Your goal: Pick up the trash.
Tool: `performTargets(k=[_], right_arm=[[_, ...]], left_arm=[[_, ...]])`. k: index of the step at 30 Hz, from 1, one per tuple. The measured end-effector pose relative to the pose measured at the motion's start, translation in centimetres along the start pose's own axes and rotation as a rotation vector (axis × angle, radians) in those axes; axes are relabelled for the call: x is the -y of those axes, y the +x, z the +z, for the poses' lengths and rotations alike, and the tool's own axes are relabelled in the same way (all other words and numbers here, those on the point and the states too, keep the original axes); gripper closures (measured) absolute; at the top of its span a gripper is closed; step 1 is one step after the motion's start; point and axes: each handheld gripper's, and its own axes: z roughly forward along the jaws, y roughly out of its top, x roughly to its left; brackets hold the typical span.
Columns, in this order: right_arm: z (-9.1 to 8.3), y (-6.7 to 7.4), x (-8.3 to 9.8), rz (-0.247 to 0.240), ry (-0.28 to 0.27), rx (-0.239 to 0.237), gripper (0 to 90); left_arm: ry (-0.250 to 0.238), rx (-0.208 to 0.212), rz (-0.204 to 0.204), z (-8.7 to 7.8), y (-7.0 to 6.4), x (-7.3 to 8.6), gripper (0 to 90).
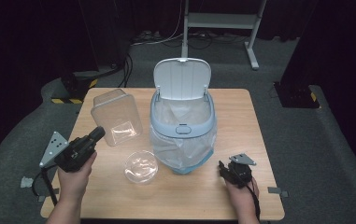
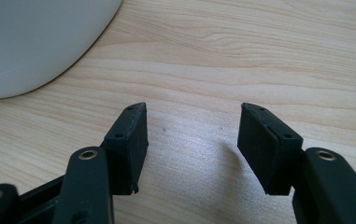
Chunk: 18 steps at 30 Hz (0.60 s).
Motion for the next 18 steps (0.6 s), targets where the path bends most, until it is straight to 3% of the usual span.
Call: performTargets(k=[18], right_arm=[[0.3, -0.1, -0.1, 0.007, 0.042, -0.02, 38.6]], left_arm=[[-0.125, 0.002, 0.03, 0.5, -0.4, -5.2, 84.8]])
